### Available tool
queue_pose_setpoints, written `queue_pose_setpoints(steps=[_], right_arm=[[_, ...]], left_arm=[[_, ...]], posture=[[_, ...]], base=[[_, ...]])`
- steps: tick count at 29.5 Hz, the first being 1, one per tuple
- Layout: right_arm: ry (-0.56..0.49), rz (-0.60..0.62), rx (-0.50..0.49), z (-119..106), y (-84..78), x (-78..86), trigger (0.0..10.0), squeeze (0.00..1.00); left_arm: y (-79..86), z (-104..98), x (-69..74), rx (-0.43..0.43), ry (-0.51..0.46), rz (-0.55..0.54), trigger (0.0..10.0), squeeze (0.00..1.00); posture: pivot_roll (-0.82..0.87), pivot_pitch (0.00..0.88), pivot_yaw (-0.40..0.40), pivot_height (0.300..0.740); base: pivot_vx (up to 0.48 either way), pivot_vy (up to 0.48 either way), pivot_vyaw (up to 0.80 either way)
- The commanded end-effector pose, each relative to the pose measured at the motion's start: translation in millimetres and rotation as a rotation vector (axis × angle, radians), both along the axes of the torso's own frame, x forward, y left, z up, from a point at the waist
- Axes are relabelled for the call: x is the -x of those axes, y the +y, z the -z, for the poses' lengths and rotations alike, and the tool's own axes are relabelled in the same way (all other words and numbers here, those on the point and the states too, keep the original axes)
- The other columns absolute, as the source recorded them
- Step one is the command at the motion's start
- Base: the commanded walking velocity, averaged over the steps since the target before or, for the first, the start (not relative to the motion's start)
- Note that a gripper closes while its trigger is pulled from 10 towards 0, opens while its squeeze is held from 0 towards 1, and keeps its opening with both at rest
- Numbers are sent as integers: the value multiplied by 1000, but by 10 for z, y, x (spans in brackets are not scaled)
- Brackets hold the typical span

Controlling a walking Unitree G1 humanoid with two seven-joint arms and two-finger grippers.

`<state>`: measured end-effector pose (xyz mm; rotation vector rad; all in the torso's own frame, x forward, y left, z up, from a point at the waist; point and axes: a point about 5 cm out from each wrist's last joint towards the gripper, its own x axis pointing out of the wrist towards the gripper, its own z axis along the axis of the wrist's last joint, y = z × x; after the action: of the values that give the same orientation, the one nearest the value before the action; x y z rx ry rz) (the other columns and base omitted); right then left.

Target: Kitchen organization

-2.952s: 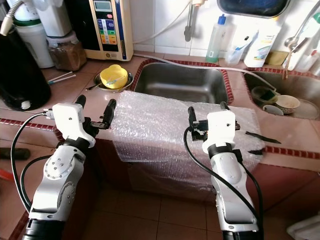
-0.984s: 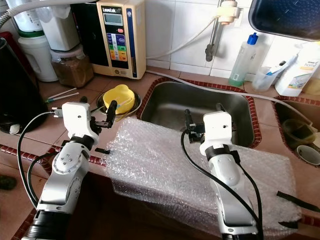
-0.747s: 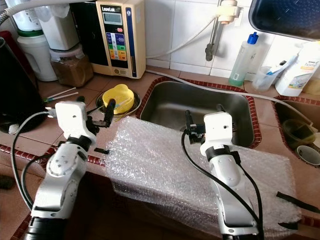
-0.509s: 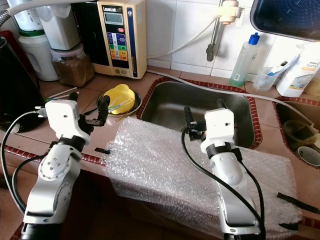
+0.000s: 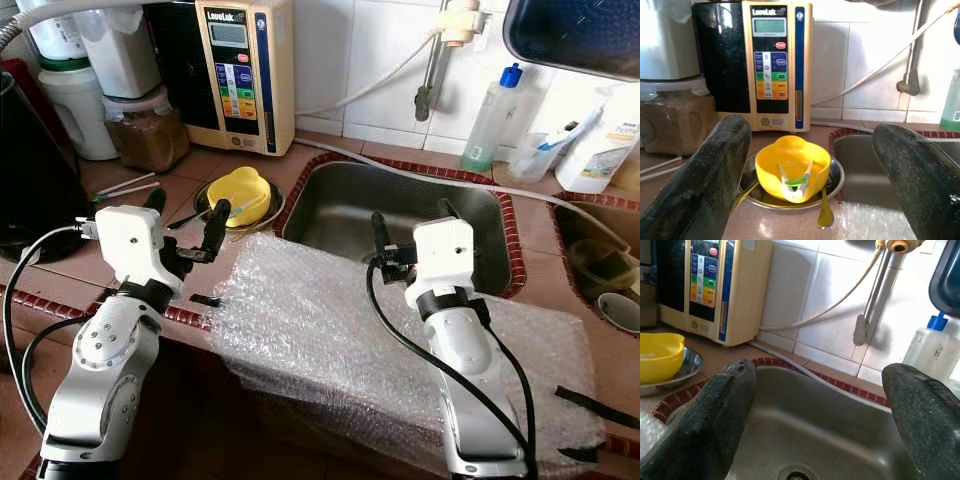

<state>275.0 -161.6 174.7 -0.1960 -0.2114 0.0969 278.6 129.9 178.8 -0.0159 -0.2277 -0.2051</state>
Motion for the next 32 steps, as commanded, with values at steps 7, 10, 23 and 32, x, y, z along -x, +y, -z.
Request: queue_pose_setpoints(steps=[7,10,23,32], right_arm=[[-8,6,-2,-36,-18,5,10000,0],[-7,6,-3,-32,-11,3,10000,0],[-4,13,-5,-16,-10,8,10000,0],[-2,14,-5,-8,-9,13,10000,0]], left_arm=[[-21,-32,17,5,-2,16,10000,0],[-25,-29,15,6,0,20,10000,0],[-41,-32,6,1,1,38,10000,0],[-50,-32,11,-1,2,44,10000,0]], posture=[[11,0,-13,740],[11,0,-11,740],[12,0,-4,740],[11,0,-2,740]], base=[[0,0,0],[81,0,0],[283,0,0],[307,0,0]])
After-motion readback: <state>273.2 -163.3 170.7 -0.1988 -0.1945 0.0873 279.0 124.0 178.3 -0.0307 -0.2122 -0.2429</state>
